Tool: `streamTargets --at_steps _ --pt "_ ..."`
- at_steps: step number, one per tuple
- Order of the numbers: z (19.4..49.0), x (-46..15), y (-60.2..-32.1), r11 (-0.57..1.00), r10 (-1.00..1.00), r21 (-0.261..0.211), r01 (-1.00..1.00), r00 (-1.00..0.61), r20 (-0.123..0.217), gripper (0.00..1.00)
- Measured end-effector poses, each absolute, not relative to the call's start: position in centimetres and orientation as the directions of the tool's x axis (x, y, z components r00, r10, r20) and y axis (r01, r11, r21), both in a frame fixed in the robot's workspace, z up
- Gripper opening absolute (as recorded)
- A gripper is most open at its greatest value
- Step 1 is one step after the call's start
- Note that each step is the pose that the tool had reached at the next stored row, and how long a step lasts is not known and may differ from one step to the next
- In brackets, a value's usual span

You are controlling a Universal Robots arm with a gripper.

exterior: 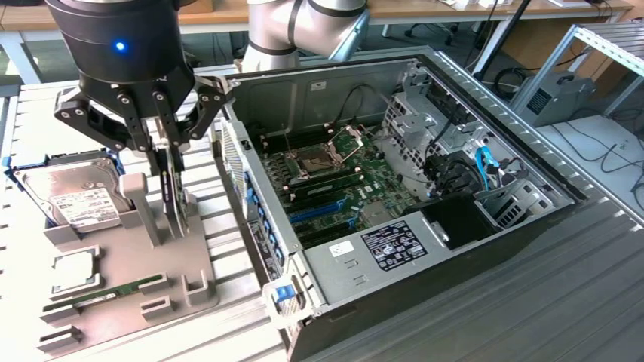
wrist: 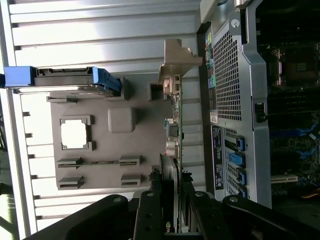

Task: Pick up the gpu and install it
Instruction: 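Pick up the gpu and move the gpu toward the slot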

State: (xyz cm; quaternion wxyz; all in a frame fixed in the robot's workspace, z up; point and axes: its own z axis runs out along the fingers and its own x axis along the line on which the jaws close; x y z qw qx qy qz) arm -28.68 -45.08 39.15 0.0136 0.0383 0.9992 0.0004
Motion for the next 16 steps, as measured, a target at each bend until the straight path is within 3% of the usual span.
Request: streamTargets --at_steps 16 --pt "39.54 -28.69 -45.08 0.997 0.077 0.002 0.077 -0.997 -0.027 0.26"
